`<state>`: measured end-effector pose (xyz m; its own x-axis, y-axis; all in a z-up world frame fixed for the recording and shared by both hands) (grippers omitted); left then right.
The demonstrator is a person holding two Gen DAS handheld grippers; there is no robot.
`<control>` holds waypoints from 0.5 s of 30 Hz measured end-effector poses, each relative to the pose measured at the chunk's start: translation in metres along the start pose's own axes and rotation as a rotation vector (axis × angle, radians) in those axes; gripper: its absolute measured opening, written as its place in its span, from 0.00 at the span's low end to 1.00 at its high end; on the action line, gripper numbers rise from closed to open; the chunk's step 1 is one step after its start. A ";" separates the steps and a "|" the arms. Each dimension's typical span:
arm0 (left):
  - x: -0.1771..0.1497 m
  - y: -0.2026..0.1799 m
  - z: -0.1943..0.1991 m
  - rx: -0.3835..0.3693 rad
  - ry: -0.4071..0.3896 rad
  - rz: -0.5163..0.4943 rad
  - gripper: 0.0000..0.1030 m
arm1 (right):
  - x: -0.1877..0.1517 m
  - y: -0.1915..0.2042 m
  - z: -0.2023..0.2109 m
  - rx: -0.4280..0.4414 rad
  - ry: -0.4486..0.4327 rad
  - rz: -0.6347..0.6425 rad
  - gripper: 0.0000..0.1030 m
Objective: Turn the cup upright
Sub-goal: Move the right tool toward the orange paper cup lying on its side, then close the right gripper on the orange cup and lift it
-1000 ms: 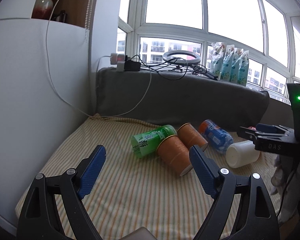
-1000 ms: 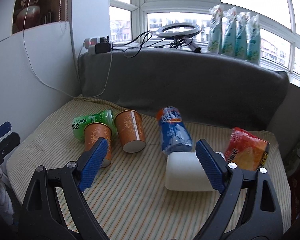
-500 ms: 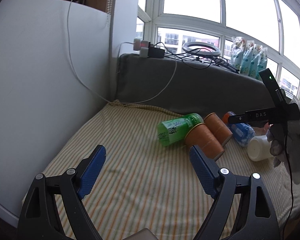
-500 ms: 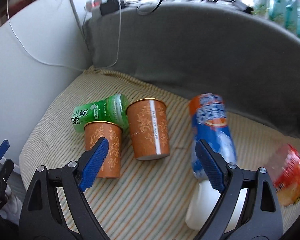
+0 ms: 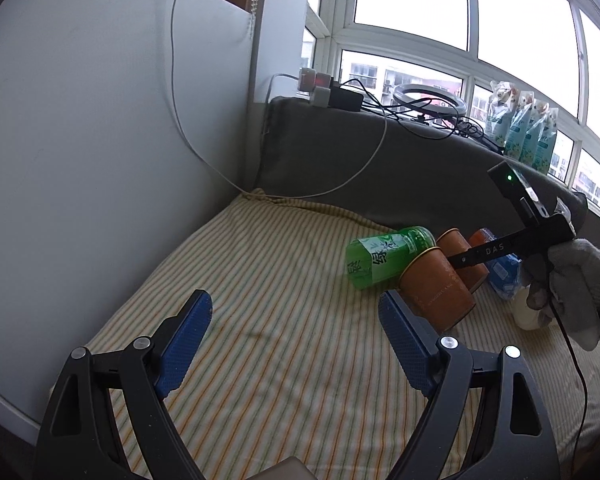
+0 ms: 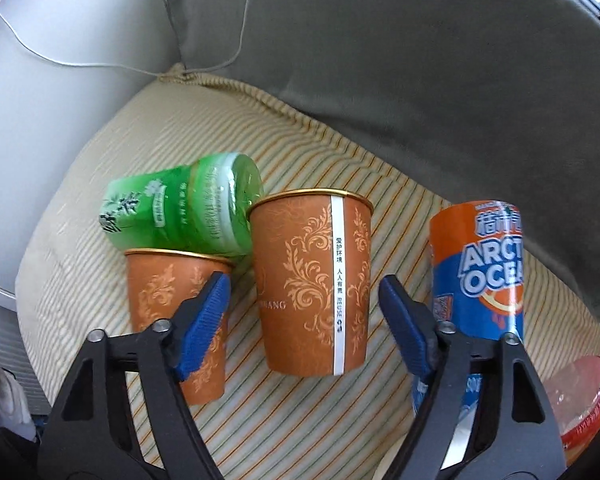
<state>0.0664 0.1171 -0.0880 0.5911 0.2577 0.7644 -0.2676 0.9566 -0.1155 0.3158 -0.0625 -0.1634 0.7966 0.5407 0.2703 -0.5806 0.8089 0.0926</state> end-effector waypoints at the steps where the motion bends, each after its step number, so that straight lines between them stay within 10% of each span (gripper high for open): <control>1: 0.000 0.001 -0.001 0.000 0.001 0.002 0.83 | 0.000 0.000 -0.003 -0.001 0.009 0.001 0.73; 15: -0.001 -0.002 0.002 -0.003 -0.005 -0.008 0.83 | -0.006 0.002 -0.009 0.008 0.008 -0.022 0.62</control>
<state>0.0650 0.1144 -0.0866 0.5893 0.2496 0.7684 -0.2608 0.9589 -0.1115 0.3112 -0.0617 -0.1736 0.8103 0.5251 0.2601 -0.5645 0.8185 0.1065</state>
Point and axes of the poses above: each gripper's, at about its wrist camera, not at the fingertips, and z roughly against the way its jaws point, y to its left, x to its top, the point moved 7 cm from there along -z, roughly the way its jaws point, and after that the axes turned 10 degrees about y, right-handed, at the moved point
